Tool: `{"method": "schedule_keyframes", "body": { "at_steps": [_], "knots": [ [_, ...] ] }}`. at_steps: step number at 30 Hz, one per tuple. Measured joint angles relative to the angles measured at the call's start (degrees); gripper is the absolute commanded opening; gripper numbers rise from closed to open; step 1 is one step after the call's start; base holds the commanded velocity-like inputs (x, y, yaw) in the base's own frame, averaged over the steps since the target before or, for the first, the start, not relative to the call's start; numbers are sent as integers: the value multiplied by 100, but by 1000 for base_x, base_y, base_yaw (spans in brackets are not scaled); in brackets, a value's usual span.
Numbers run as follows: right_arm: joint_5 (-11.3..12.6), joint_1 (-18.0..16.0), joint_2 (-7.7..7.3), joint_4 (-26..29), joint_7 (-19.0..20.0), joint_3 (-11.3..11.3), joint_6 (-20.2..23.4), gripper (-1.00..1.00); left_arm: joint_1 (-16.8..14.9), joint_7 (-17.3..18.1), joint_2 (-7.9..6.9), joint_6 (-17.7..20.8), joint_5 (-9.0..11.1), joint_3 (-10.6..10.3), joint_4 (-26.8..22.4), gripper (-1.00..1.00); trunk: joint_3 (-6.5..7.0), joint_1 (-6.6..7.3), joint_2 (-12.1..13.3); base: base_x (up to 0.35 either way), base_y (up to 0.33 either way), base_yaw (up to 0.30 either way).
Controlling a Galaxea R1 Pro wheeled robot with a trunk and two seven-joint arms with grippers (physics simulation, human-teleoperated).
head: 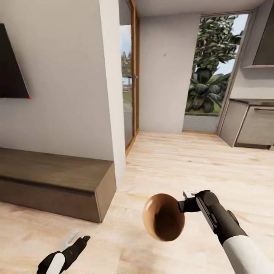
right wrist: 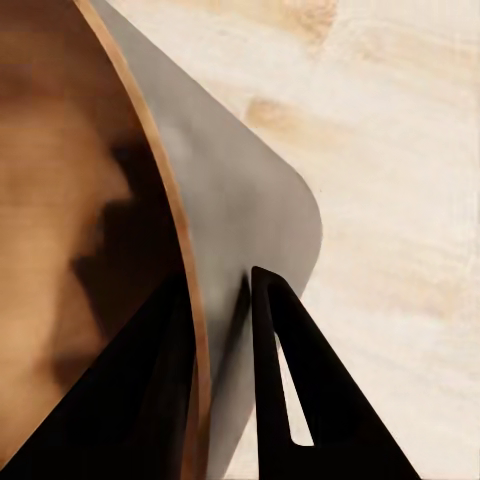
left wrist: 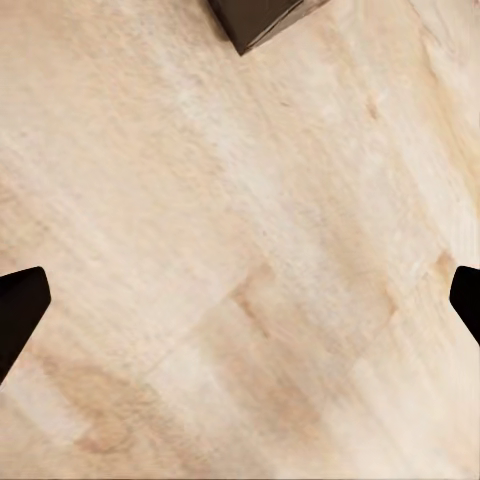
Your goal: Put the three can of soda from the living room inside the tash can in the kitchen.
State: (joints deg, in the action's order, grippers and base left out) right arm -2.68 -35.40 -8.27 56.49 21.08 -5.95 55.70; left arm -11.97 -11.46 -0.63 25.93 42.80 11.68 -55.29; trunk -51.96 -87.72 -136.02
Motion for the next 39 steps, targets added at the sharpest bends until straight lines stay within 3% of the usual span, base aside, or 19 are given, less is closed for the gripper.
{"method": "schedule_keyframes", "body": {
  "at_steps": [4, 7, 12, 17, 31, 33, 34, 37, 39],
  "knots": [
    [72, 1, 1, -13, 34, -6, 419, -100, -1, 2, 0, 0, 0, 1, 0, 100, 0, 0, 0, 0, 305, 265],
    [43, -1, 11, -17, 31, 13, 407, -100, 1, 3, -1, 0, 0, 1, 0, 100, 0, 0, 0, 0, 305, 256],
    [298, 0, 18, -27, 45, 20, 424, -100, 0, 3, -7, 4, 2, 8, 0, 100, 0, 0, 0, 0, 305, 249],
    [180, 0, 25, -41, 33, 20, 405, -100, -3, 11, -7, 24, 9, 16, 0, 100, 0, 0, 0, 0, 315, 243],
    [293, -1, 55, -69, 37, 40, 410, -100, -2, 12, -7, 27, 9, 19, 11, 100, 0, 0, 0, 0, 318, 242],
    [491, -1, 53, -74, 25, 77, 394, -100, 0, 12, -7, 21, 9, 14, 37, 100, 0, 0, 0, 0, 318, 241],
    [695, -1, 49, -76, 21, 86, 387, -100, 1, 15, -6, 20, 9, 11, 46, 100, 0, 0, 0, 0, 318, 238],
    [1617, 9, 24, -80, 40, 95, 429, -100, -1, 17, 0, 16, 9, 3, 58, 100, 0, 0, 0, 0, 318, 236],
    [1854, 12, 18, -78, 41, 98, 430, -100, -3, 19, 1, 12, 9, 2, 61, 100, 1, 0, 0, 0, 315, 233]
  ]
}}
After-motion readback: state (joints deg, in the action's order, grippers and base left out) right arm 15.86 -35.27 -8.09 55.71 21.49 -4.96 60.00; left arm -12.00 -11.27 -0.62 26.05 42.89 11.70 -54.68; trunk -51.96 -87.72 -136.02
